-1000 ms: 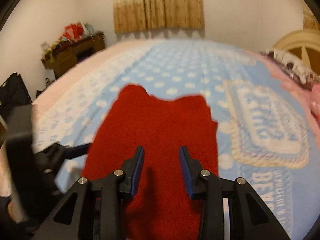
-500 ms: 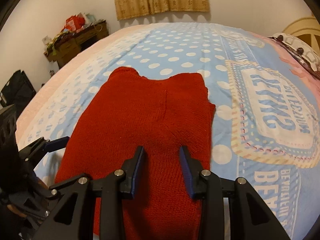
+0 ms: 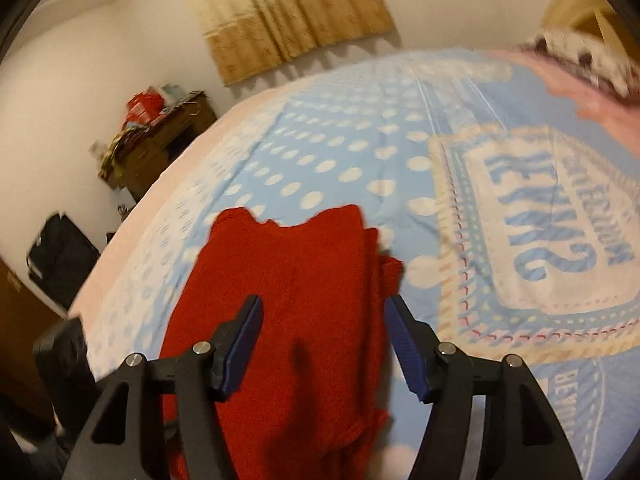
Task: Fold small clothes
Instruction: 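Close the right tool on the folded sweater side edge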
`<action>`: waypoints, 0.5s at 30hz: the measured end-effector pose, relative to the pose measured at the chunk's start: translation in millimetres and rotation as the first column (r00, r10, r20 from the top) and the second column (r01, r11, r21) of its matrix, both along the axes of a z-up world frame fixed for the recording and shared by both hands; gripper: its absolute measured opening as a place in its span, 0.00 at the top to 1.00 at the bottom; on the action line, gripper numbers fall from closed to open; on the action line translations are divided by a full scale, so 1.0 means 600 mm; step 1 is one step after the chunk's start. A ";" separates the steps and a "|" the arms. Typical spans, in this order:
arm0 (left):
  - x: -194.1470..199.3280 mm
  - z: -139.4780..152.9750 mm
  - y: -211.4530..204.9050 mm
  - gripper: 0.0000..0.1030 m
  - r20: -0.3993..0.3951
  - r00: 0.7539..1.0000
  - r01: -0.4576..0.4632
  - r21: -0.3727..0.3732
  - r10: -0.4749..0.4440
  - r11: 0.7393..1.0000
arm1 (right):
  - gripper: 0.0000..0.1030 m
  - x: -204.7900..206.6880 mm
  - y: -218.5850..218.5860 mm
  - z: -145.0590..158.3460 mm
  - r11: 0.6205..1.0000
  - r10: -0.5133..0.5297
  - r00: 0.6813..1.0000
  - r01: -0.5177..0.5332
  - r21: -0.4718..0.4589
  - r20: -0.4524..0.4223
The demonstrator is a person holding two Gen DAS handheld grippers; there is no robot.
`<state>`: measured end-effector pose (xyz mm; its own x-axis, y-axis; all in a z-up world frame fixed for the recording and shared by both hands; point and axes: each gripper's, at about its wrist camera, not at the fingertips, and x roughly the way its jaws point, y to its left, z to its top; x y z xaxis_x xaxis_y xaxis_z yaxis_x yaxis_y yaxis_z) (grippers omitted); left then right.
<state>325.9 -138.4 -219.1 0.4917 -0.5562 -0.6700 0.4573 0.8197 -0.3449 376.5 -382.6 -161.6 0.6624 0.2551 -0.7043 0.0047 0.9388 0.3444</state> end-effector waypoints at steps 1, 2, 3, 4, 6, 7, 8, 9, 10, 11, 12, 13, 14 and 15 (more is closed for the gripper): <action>0.000 0.000 0.000 0.00 0.001 1.000 -0.001 0.000 0.001 1.000 | 0.38 0.013 -0.006 -0.008 1.000 -0.004 1.000 0.004 0.013 -0.030; -0.001 0.000 0.000 0.00 0.003 1.000 -0.002 0.000 0.002 1.000 | 0.38 0.022 -0.010 -0.015 1.000 -0.006 0.999 0.007 0.021 -0.049; -0.001 0.000 0.000 0.00 0.004 1.000 -0.002 0.001 0.002 1.000 | 0.38 0.036 -0.016 -0.026 0.999 -0.003 0.997 0.006 0.033 -0.072; -0.001 0.000 0.000 0.00 0.005 1.000 -0.003 0.002 0.003 1.000 | 0.38 0.044 -0.018 -0.032 0.999 -0.004 0.996 0.007 0.034 -0.084; -0.001 -0.001 -0.001 0.00 0.009 1.000 -0.004 0.007 0.004 1.000 | 0.38 0.059 -0.024 -0.045 0.999 0.001 0.995 0.004 0.049 -0.104; -0.002 -0.001 -0.002 0.00 0.011 1.000 -0.005 0.012 0.005 1.000 | 0.38 0.063 -0.026 -0.052 0.998 0.001 0.993 0.005 0.056 -0.116; -0.002 -0.001 -0.005 0.00 0.012 1.000 -0.005 0.022 0.005 1.000 | 0.38 0.069 -0.030 -0.058 0.998 -0.005 0.992 0.013 0.060 -0.124; -0.002 -0.001 -0.006 0.00 0.014 1.000 -0.006 0.026 0.005 1.000 | 0.38 0.073 -0.034 -0.064 0.997 -0.009 0.992 0.019 0.073 -0.126; -0.001 -0.002 -0.006 0.00 0.017 1.000 -0.006 0.030 0.006 1.000 | 0.38 0.076 -0.039 -0.071 0.995 -0.008 0.992 0.020 0.098 -0.128; -0.001 -0.002 -0.006 0.00 0.016 1.000 -0.006 0.029 0.006 1.000 | 0.38 0.081 -0.045 -0.081 0.989 -0.003 0.991 0.022 0.144 -0.131; 0.000 -0.003 -0.005 0.00 0.015 1.000 -0.006 0.027 0.005 1.000 | 0.38 0.083 -0.048 -0.085 0.986 0.000 0.993 0.021 0.168 -0.120; 0.001 -0.003 -0.004 0.00 0.014 1.000 -0.005 0.025 0.005 1.000 | 0.38 0.084 -0.051 -0.086 0.983 0.002 0.994 0.018 0.185 -0.110; 0.002 -0.004 -0.004 0.00 0.014 1.000 -0.004 0.025 0.004 1.000 | 0.38 0.088 -0.052 -0.090 0.977 0.007 0.995 0.014 0.211 -0.101; 0.003 -0.004 -0.004 0.00 0.014 1.000 -0.004 0.025 0.004 1.000 | 0.38 0.091 -0.053 -0.093 0.973 0.009 0.995 0.014 0.229 -0.099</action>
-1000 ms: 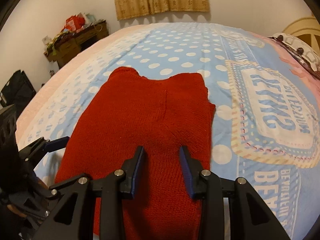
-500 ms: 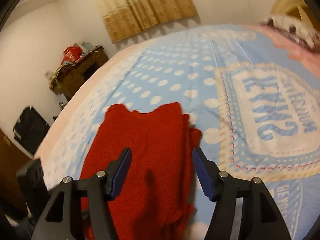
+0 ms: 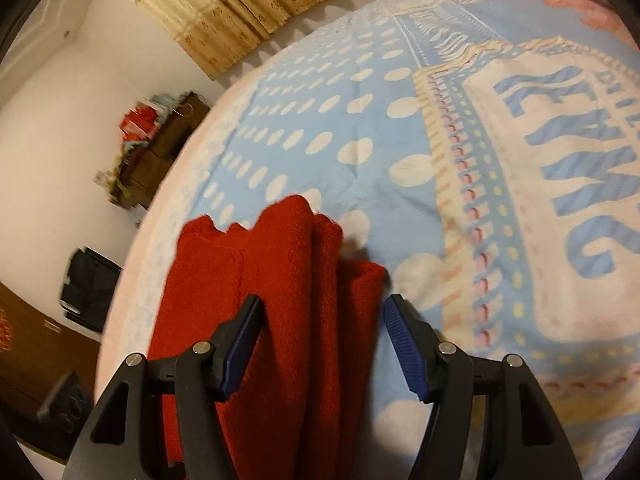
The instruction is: Fold small clothes
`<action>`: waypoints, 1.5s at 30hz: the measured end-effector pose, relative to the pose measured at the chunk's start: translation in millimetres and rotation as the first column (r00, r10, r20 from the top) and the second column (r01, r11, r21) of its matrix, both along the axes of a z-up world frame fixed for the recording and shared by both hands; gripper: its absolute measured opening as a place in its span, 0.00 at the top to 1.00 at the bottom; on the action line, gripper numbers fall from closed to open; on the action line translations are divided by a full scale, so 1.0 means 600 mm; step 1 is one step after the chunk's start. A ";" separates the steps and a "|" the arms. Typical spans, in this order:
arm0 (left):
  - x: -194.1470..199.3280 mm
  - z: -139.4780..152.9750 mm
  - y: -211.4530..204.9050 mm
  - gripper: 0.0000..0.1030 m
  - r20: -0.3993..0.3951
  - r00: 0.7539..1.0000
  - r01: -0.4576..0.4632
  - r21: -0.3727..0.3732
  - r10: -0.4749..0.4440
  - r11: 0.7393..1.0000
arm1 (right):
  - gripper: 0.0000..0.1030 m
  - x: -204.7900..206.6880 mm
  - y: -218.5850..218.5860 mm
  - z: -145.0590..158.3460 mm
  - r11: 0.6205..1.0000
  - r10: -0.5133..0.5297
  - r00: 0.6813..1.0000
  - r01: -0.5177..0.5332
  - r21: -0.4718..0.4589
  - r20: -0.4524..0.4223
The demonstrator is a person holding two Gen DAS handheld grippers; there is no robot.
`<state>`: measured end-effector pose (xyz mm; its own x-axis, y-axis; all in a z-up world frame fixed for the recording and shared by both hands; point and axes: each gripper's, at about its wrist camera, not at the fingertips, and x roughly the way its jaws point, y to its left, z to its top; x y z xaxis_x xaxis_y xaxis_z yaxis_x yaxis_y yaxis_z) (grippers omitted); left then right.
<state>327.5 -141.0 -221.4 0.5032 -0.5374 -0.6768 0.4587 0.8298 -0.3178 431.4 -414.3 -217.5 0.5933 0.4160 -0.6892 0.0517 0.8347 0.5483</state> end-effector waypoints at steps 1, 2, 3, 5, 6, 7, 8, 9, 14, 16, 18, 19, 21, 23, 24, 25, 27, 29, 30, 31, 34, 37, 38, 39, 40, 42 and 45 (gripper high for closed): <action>0.001 0.000 0.000 0.00 0.000 1.000 0.000 0.001 0.000 1.000 | 0.38 0.003 0.000 -0.001 1.000 -0.001 1.000 0.001 0.009 0.002; 0.000 0.000 0.000 0.00 0.001 1.000 -0.001 0.002 0.001 1.000 | 0.38 0.007 0.002 -0.004 1.000 0.000 1.000 0.000 0.017 0.006; 0.000 -0.001 0.000 0.00 0.001 1.000 -0.001 0.003 0.001 1.000 | 0.38 0.011 0.003 -0.005 1.000 0.001 1.000 -0.001 0.018 0.010; 0.001 -0.001 -0.001 0.00 0.000 1.000 -0.001 0.003 0.001 1.000 | 0.39 0.014 0.006 -0.005 1.000 0.003 1.000 -0.003 0.011 0.009; 0.001 -0.001 -0.002 0.00 0.000 1.000 0.000 0.003 0.000 1.000 | 0.43 0.016 0.010 -0.003 1.000 0.006 1.000 -0.006 -0.004 0.011; 0.001 -0.001 -0.002 0.00 0.000 1.000 0.000 0.002 0.000 1.000 | 0.50 0.019 0.012 -0.003 1.000 0.012 1.000 -0.011 -0.015 0.011; 0.002 -0.001 -0.002 0.00 -0.001 1.000 0.002 0.002 -0.002 1.000 | 0.54 0.021 0.015 -0.003 1.000 0.019 1.000 -0.019 -0.019 0.008; 0.002 -0.002 -0.002 0.00 -0.002 1.000 0.005 0.003 -0.005 1.000 | 0.64 0.024 0.017 -0.005 1.000 0.029 1.000 -0.029 -0.011 0.002; 0.001 0.000 -0.004 0.00 0.001 1.000 0.018 0.009 -0.018 1.000 | 0.74 0.019 0.030 -0.001 0.999 0.052 0.999 -0.052 -0.013 0.011; -0.001 0.003 -0.004 0.13 0.005 0.999 0.040 0.001 -0.040 0.999 | 0.75 0.012 0.035 0.009 0.999 0.048 0.998 -0.048 -0.021 0.030; -0.008 0.007 -0.005 0.25 0.007 0.997 0.076 -0.019 -0.076 0.997 | 0.75 0.001 0.039 0.023 0.999 0.044 0.998 -0.043 -0.019 0.053; -0.012 0.008 -0.005 0.31 0.011 0.997 0.074 -0.019 -0.074 0.997 | 0.76 -0.004 0.042 0.030 0.999 0.042 0.997 -0.041 -0.020 0.064; -0.020 0.015 -0.005 0.41 0.026 0.997 0.072 -0.012 -0.071 0.997 | 0.76 -0.014 0.048 0.045 0.999 0.040 0.996 -0.039 -0.023 0.084; -0.026 0.023 0.000 0.51 0.028 0.998 0.058 -0.017 -0.058 0.998 | 0.76 -0.026 0.059 0.063 0.999 0.041 0.994 -0.037 -0.036 0.104; -0.029 0.026 0.003 0.55 0.030 0.998 0.052 -0.017 -0.051 0.999 | 0.76 -0.033 0.064 0.072 0.998 0.041 0.993 -0.036 -0.043 0.114; -0.031 0.030 0.005 0.57 0.027 0.998 0.048 -0.019 -0.048 0.999 | 0.76 -0.037 0.067 0.078 0.998 0.042 0.992 -0.037 -0.044 0.122; -0.040 0.041 0.016 0.59 0.028 0.999 0.045 -0.030 -0.045 0.999 | 0.76 -0.050 0.077 0.095 0.998 0.046 0.989 -0.040 -0.046 0.140; -0.055 0.058 0.028 0.59 0.050 0.998 0.046 -0.026 -0.044 0.999 | 0.76 -0.061 0.091 0.112 0.998 0.058 0.986 -0.052 -0.044 0.155; -0.062 0.066 0.035 0.59 0.062 0.997 0.045 -0.026 -0.043 0.999 | 0.76 -0.067 0.098 0.118 0.997 0.064 0.985 -0.057 -0.048 0.160; -0.069 0.073 0.043 0.59 0.073 0.996 0.044 -0.028 -0.041 0.999 | 0.76 -0.072 0.103 0.122 0.997 0.069 0.984 -0.062 -0.045 0.162; -0.092 0.095 0.079 0.59 0.107 0.994 0.030 -0.030 -0.027 0.999 | 0.76 -0.083 0.129 0.136 0.996 0.088 0.980 -0.085 -0.027 0.176; -0.115 0.110 0.115 0.59 0.139 0.990 0.017 -0.008 -0.015 1.000 | 0.76 -0.091 0.164 0.146 0.994 0.113 0.976 -0.114 -0.006 0.188; -0.125 0.113 0.133 0.59 0.147 0.989 0.008 0.003 -0.009 1.000 | 0.76 -0.094 0.180 0.150 0.992 0.125 0.973 -0.127 -0.003 0.193; -0.131 0.115 0.144 0.59 0.152 0.988 0.003 0.008 -0.004 1.000 | 0.76 -0.097 0.199 0.153 0.990 0.141 0.970 -0.143 0.000 0.198; -0.137 0.116 0.155 0.59 0.156 0.988 -0.005 0.014 0.002 1.000 | 0.76 -0.099 0.212 0.154 0.988 0.151 0.968 -0.154 0.001 0.201; -0.150 0.116 0.179 0.59 0.164 0.986 -0.023 0.027 0.018 0.999 | 0.76 -0.102 0.249 0.157 0.983 0.177 0.962 -0.182 0.003 0.209; -0.167 0.117 0.217 0.59 0.174 0.983 -0.060 0.038 0.052 0.997 | 0.76 -0.106 0.294 0.159 0.977 0.204 0.955 -0.213 0.016 0.214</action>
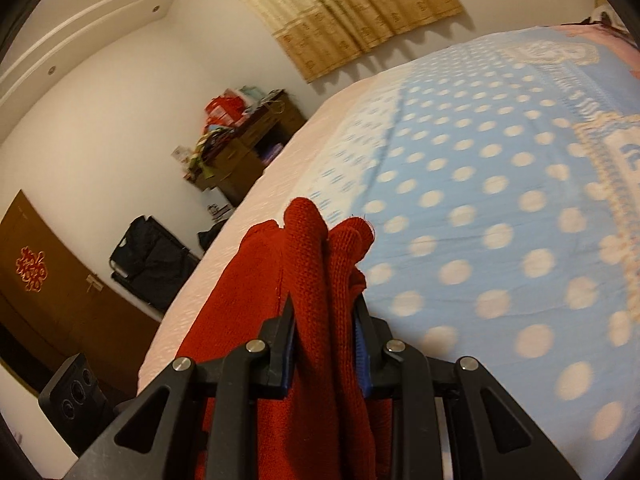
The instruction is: Fold small clothes
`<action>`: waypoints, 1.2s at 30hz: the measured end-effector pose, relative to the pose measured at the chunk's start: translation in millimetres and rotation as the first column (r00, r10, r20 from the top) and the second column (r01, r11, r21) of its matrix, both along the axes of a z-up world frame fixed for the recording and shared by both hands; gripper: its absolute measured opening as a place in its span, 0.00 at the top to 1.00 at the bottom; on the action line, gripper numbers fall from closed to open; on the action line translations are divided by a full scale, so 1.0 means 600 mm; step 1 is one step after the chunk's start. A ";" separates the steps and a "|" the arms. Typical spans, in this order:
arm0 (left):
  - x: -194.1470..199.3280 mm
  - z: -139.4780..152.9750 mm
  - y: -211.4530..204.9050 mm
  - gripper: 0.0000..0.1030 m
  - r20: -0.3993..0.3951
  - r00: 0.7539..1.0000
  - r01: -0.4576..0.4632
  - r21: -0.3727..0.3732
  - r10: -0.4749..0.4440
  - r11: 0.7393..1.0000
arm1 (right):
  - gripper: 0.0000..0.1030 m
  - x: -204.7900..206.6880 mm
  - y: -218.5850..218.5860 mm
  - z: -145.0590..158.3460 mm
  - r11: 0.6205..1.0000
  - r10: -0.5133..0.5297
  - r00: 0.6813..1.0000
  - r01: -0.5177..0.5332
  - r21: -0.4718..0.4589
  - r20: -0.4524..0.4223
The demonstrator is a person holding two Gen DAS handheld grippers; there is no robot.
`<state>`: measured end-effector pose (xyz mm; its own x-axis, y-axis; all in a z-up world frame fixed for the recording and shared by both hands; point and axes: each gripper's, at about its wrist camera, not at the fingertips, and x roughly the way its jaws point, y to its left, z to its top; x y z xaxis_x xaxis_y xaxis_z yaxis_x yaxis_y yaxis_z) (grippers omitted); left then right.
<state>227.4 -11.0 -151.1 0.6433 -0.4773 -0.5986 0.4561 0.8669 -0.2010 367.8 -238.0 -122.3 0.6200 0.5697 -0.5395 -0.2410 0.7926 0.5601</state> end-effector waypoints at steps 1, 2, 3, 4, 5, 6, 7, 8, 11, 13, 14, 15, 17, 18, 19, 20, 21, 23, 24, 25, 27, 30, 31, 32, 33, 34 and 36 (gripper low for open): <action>-0.002 0.000 0.008 0.59 0.002 1.000 -0.010 0.000 0.010 1.000 | 0.76 0.000 0.017 0.000 1.000 0.010 1.000 -0.010 0.002 0.000; -0.007 0.000 0.022 0.60 0.006 1.000 -0.027 0.000 0.027 1.000 | 0.76 0.002 0.029 -0.002 1.000 0.017 1.000 -0.017 0.005 -0.002; -0.010 0.000 0.029 0.60 0.007 0.999 -0.036 0.001 0.036 0.999 | 0.76 0.003 0.048 -0.003 1.000 0.030 1.000 -0.030 0.008 -0.003; -0.012 0.001 0.036 0.60 0.008 0.999 -0.046 0.001 0.046 0.999 | 0.76 0.004 0.059 -0.003 0.999 0.038 0.999 -0.038 0.009 -0.004; -0.017 0.001 0.047 0.60 0.010 0.998 -0.061 0.001 0.061 0.998 | 0.76 0.005 0.076 -0.004 0.999 0.050 0.999 -0.050 0.012 -0.006; -0.020 0.002 0.053 0.60 0.011 0.998 -0.068 0.001 0.068 0.998 | 0.76 0.006 0.091 -0.004 0.998 0.060 0.998 -0.060 0.014 -0.007; -0.023 0.002 0.059 0.60 0.012 0.997 -0.075 0.000 0.075 0.997 | 0.76 0.006 0.102 -0.005 0.998 0.068 0.998 -0.068 0.013 -0.008; -0.028 -0.001 0.070 0.60 0.015 0.996 -0.086 0.001 0.086 0.996 | 0.76 0.007 0.114 -0.006 0.997 0.077 0.997 -0.077 0.012 -0.008; -0.035 -0.005 0.091 0.60 0.017 0.993 -0.114 -0.002 0.114 0.993 | 0.76 0.011 0.153 -0.006 0.994 0.107 0.994 -0.107 0.008 -0.011; -0.039 -0.008 0.103 0.60 0.016 0.991 -0.130 -0.009 0.130 0.992 | 0.76 0.013 0.172 -0.007 0.993 0.122 0.992 -0.122 0.007 -0.012; -0.042 -0.010 0.111 0.60 0.016 0.990 -0.140 -0.013 0.140 0.990 | 0.76 0.014 0.182 -0.006 0.992 0.130 0.991 -0.130 0.005 -0.011; -0.044 -0.012 0.118 0.60 0.016 0.989 -0.147 -0.016 0.147 0.989 | 0.76 0.014 0.196 -0.006 0.990 0.139 0.990 -0.139 0.002 -0.011; -0.052 -0.015 0.131 0.60 0.016 0.987 -0.162 -0.018 0.162 0.987 | 0.76 0.013 0.216 -0.007 0.988 0.153 0.988 -0.153 -0.005 -0.009; -0.054 -0.018 0.136 0.60 0.014 0.986 -0.167 -0.019 0.167 0.986 | 0.76 0.012 0.223 -0.007 0.987 0.158 0.987 -0.158 -0.010 -0.009; -0.053 -0.018 0.137 0.60 0.013 0.985 -0.172 -0.019 0.172 0.985 | 0.76 0.013 0.230 -0.008 0.986 0.163 0.987 -0.164 -0.013 -0.010; -0.054 -0.020 0.141 0.60 0.011 0.984 -0.179 -0.021 0.179 0.984 | 0.76 0.014 0.237 -0.010 0.986 0.168 0.986 -0.168 -0.016 -0.012; -0.055 -0.022 0.145 0.60 0.009 0.983 -0.183 -0.022 0.183 0.983 | 0.76 0.015 0.245 -0.012 0.985 0.173 0.985 -0.173 -0.019 -0.015; -0.058 -0.026 0.156 0.60 0.007 0.981 -0.195 -0.027 0.196 0.980 | 0.76 0.017 0.259 -0.016 0.983 0.179 0.984 -0.180 -0.021 -0.019; -0.060 -0.028 0.160 0.60 0.006 0.980 -0.199 -0.029 0.199 0.980 | 0.76 0.017 0.265 -0.018 0.983 0.182 0.983 -0.183 -0.021 -0.022; -0.062 -0.029 0.165 0.60 0.004 0.979 -0.205 -0.030 0.205 0.978 | 0.76 0.017 0.271 -0.020 0.982 0.185 0.982 -0.186 -0.022 -0.025; -0.063 -0.033 0.172 0.60 -0.001 0.976 -0.216 -0.033 0.216 0.976 | 0.76 0.018 0.285 -0.025 0.980 0.195 0.980 -0.196 -0.025 -0.030; -0.071 -0.039 0.186 0.60 -0.010 0.973 -0.230 -0.041 0.230 0.972 | 0.76 0.019 0.308 -0.033 0.977 0.212 0.977 -0.213 -0.029 -0.038; -0.072 -0.041 0.188 0.60 -0.013 0.972 -0.234 -0.043 0.234 0.971 | 0.76 0.020 0.313 -0.034 0.976 0.215 0.976 -0.216 -0.029 -0.040; -0.073 -0.043 0.193 0.60 -0.017 0.971 -0.239 -0.044 0.239 0.970 | 0.76 0.021 0.318 -0.036 0.975 0.218 0.975 -0.220 -0.029 -0.043; -0.077 -0.044 0.194 0.60 -0.019 0.970 -0.243 -0.045 0.242 0.969 | 0.76 0.022 0.323 -0.039 0.974 0.222 0.974 -0.224 -0.027 -0.044; -0.078 -0.045 0.196 0.60 -0.021 0.969 -0.246 -0.046 0.246 0.968 | 0.76 0.023 0.329 -0.040 0.973 0.226 0.973 -0.228 -0.026 -0.046; -0.078 -0.044 0.198 0.60 -0.022 0.968 -0.252 -0.046 0.251 0.967 | 0.76 0.026 0.337 -0.043 0.972 0.231 0.972 -0.233 -0.027 -0.049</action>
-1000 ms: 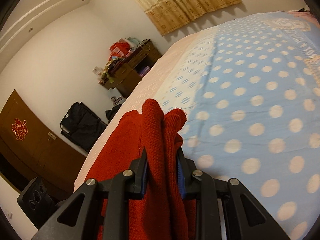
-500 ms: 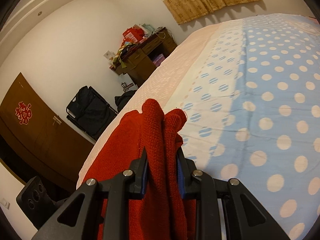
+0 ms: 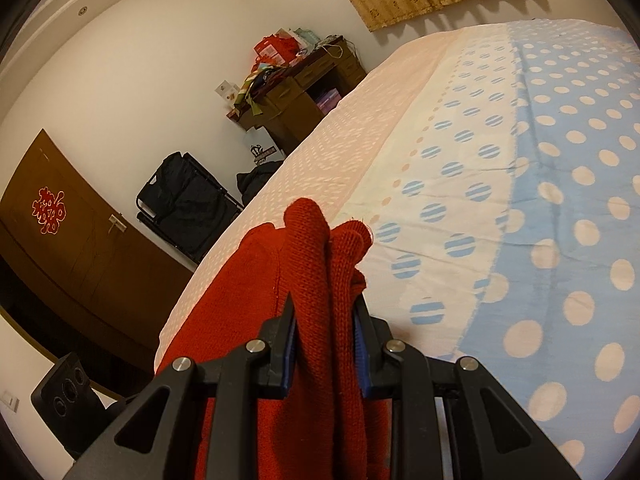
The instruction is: Fold small clothes
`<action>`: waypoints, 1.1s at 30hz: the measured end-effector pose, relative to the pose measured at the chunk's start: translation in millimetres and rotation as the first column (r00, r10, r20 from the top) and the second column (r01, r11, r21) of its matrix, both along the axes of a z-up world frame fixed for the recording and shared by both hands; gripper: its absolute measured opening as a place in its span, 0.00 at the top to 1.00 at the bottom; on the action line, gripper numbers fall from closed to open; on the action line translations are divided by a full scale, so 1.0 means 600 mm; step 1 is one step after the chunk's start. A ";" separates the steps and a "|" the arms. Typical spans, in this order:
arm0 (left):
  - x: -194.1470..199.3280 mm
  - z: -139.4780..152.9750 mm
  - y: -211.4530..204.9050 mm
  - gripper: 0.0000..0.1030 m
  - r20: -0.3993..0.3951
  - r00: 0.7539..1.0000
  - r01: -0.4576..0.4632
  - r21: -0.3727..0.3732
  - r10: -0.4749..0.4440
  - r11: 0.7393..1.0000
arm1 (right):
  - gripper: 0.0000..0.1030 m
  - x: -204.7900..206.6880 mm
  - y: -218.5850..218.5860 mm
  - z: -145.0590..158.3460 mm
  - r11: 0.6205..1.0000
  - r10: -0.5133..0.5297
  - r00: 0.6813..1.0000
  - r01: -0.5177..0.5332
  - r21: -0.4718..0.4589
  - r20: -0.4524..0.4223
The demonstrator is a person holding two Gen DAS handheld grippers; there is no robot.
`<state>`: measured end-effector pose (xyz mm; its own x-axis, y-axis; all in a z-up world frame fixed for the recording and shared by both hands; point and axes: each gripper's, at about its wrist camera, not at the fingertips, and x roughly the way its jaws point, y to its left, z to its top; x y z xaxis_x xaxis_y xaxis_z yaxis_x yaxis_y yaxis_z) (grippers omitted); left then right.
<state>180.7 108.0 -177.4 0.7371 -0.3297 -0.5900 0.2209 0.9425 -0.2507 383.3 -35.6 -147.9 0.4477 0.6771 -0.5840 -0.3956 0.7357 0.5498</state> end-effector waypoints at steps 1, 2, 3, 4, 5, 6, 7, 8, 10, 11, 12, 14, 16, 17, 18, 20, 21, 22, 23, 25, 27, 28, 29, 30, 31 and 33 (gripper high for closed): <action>-0.002 0.000 0.000 0.60 0.000 1.000 -0.003 0.001 0.003 1.000 | 0.76 0.001 0.003 0.000 1.000 0.003 1.000 -0.003 0.000 -0.003; -0.005 0.001 0.000 0.60 0.001 1.000 -0.006 0.002 0.006 1.000 | 0.76 0.002 0.007 -0.002 1.000 0.005 1.000 -0.005 -0.001 -0.005; -0.006 0.001 -0.001 0.60 0.001 1.000 -0.007 0.002 0.007 1.000 | 0.76 0.002 0.011 -0.003 1.000 0.007 1.000 -0.007 -0.001 -0.007; -0.008 0.000 0.003 0.60 0.001 1.000 -0.009 0.001 0.009 1.000 | 0.76 0.003 0.013 -0.004 1.000 0.009 1.000 -0.009 0.000 -0.009; -0.013 -0.002 0.004 0.60 0.001 1.000 -0.013 -0.002 0.013 1.000 | 0.76 0.003 0.017 -0.006 1.000 0.013 1.000 -0.013 0.001 -0.013; -0.014 -0.004 0.006 0.60 -0.001 1.000 -0.015 -0.003 0.015 1.000 | 0.76 0.003 0.021 -0.008 1.000 0.017 1.000 -0.017 0.000 -0.017; -0.017 -0.006 0.006 0.60 -0.002 1.000 -0.018 -0.002 0.017 1.000 | 0.76 0.004 0.024 -0.011 1.000 0.020 1.000 -0.020 -0.001 -0.021; -0.018 -0.011 0.010 0.60 -0.007 1.000 -0.020 -0.001 0.020 1.000 | 0.76 0.005 0.028 -0.016 1.000 0.022 0.999 -0.023 -0.005 -0.026; -0.019 -0.017 0.014 0.60 -0.015 1.000 -0.024 0.000 0.024 1.000 | 0.76 0.006 0.036 -0.025 1.000 0.024 0.999 -0.025 -0.012 -0.036; -0.020 -0.021 0.017 0.60 -0.020 0.999 -0.027 0.000 0.027 1.000 | 0.76 0.008 0.039 -0.030 1.000 0.024 0.999 -0.025 -0.014 -0.042; -0.019 -0.025 0.021 0.60 -0.026 0.999 -0.030 -0.002 0.030 1.000 | 0.76 0.010 0.043 -0.035 1.000 0.023 0.999 -0.024 -0.015 -0.049; -0.020 -0.032 0.028 0.60 -0.035 0.999 -0.035 -0.003 0.035 0.999 | 0.76 0.013 0.049 -0.044 1.000 0.023 0.998 -0.024 -0.015 -0.061; -0.023 -0.037 0.033 0.60 -0.042 0.999 -0.034 -0.004 0.034 0.999 | 0.76 0.015 0.053 -0.050 1.000 0.027 0.997 -0.028 -0.013 -0.070; -0.024 -0.040 0.036 0.60 -0.046 0.999 -0.030 -0.004 0.030 1.000 | 0.76 0.014 0.057 -0.053 0.999 0.031 0.997 -0.032 -0.014 -0.074; -0.026 -0.042 0.038 0.60 -0.047 0.998 -0.028 -0.003 0.027 1.000 | 0.76 0.015 0.060 -0.054 0.999 0.035 0.997 -0.036 -0.016 -0.075; -0.030 -0.046 0.042 0.60 -0.051 0.998 -0.025 -0.002 0.025 1.000 | 0.76 0.013 0.064 -0.057 0.999 0.040 0.996 -0.042 -0.018 -0.078; -0.031 -0.048 0.044 0.60 -0.054 0.998 -0.024 -0.002 0.024 1.000 | 0.76 0.012 0.067 -0.059 0.999 0.042 0.996 -0.044 -0.021 -0.080; -0.030 -0.050 0.046 0.60 -0.058 0.998 -0.024 -0.003 0.023 1.000 | 0.76 0.012 0.069 -0.061 0.999 0.043 0.996 -0.045 -0.022 -0.083; -0.030 -0.053 0.050 0.60 -0.062 0.998 -0.022 -0.005 0.022 1.000 | 0.76 0.013 0.070 -0.063 0.999 0.044 0.995 -0.046 -0.022 -0.087; -0.030 -0.056 0.053 0.60 -0.067 0.998 -0.020 -0.008 0.019 1.000 | 0.76 0.012 0.074 -0.067 0.999 0.046 0.995 -0.048 -0.021 -0.092; -0.032 -0.061 0.053 0.60 -0.073 0.997 -0.018 -0.007 0.017 1.000 | 0.76 0.011 0.077 -0.070 0.998 0.047 0.994 -0.050 -0.024 -0.095; -0.034 -0.063 0.054 0.60 -0.075 0.997 -0.018 -0.008 0.017 1.000 | 0.76 0.011 0.078 -0.071 0.998 0.048 0.994 -0.050 -0.024 -0.097; -0.036 -0.063 0.053 0.60 -0.078 0.997 -0.018 -0.010 0.017 1.000 | 0.76 0.012 0.079 -0.073 0.998 0.048 0.994 -0.051 -0.025 -0.099; -0.035 -0.066 0.055 0.60 -0.079 0.997 -0.018 -0.013 0.017 1.000 | 0.76 0.011 0.080 -0.074 0.998 0.048 0.994 -0.051 -0.026 -0.101; -0.035 -0.067 0.055 0.60 -0.079 0.997 -0.018 -0.015 0.017 1.000 | 0.76 0.012 0.081 -0.076 0.998 0.047 0.994 -0.050 -0.026 -0.101; -0.035 -0.070 0.053 0.60 -0.078 0.997 -0.018 -0.015 0.017 1.000 | 0.76 0.014 0.083 -0.080 0.999 0.041 0.993 -0.045 -0.029 -0.107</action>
